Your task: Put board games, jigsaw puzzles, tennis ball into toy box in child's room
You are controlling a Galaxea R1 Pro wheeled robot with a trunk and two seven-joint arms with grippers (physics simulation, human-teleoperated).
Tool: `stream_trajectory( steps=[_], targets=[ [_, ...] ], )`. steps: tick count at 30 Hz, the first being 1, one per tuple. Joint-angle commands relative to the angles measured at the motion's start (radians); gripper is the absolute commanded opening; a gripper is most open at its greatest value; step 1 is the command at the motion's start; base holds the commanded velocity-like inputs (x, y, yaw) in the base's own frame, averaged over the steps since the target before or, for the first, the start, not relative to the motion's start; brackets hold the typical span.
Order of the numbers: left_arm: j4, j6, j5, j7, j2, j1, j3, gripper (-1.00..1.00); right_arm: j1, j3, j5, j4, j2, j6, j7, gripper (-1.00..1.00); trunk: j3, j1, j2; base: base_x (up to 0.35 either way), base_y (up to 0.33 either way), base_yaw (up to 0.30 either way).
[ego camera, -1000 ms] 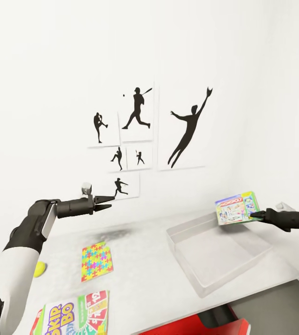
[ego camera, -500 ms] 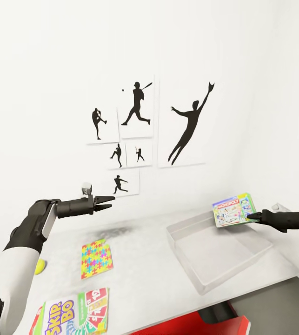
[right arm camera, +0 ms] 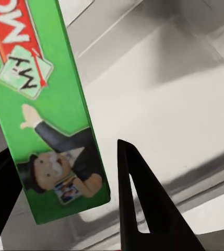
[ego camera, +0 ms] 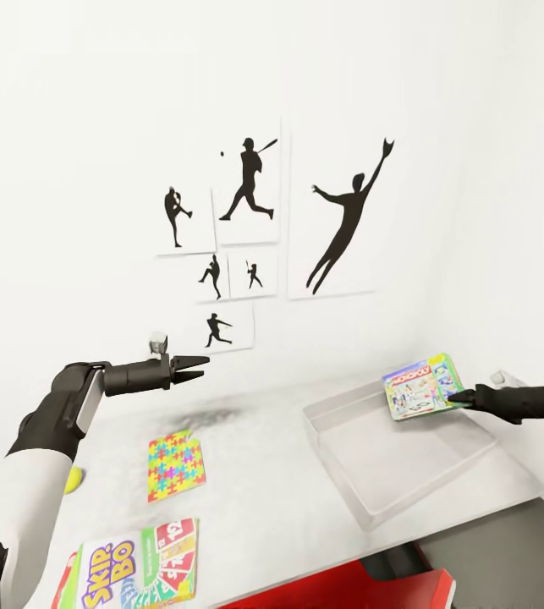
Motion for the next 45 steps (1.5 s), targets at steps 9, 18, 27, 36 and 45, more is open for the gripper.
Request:
stream_trajectory(
  steps=[9,18,27,36,45],
  targets=[
    [0.0,0.007,0.001,-0.002,0.0,-0.001,0.0,1.0,-0.001,0.024,0.089,0.001,0.005,0.003,0.046,-1.0,-0.017,0.001,-0.002,0.0,0.0,0.0],
    [0.0,0.007,0.001,-0.002,0.0,-0.001,0.0,1.0,-0.001,0.031,0.101,0.002,0.004,0.003,0.103,-1.0,-0.032,0.001,-0.002,0.0,0.0,0.0],
    [0.0,0.007,0.003,-0.002,0.0,-0.001,0.0,1.0,-0.001,0.045,0.103,0.002,0.002,0.003,0.117,-1.0,-0.047,0.001,-0.002,0.0,0.0,0.0],
    [0.0,0.007,0.003,-0.002,0.0,-0.002,0.0,1.0,-0.001,0.048,0.178,0.004,-0.001,0.003,0.124,-1.0,-0.062,0.001,-0.002,0.0,0.0,0.0],
    [0.0,0.007,0.003,-0.002,0.0,-0.001,0.0,1.0,-0.001,0.048,0.2,0.016,-0.001,0.003,0.201,-1.0,-0.077,0.001,-0.002,0.0,0.0,0.0]
  ],
)
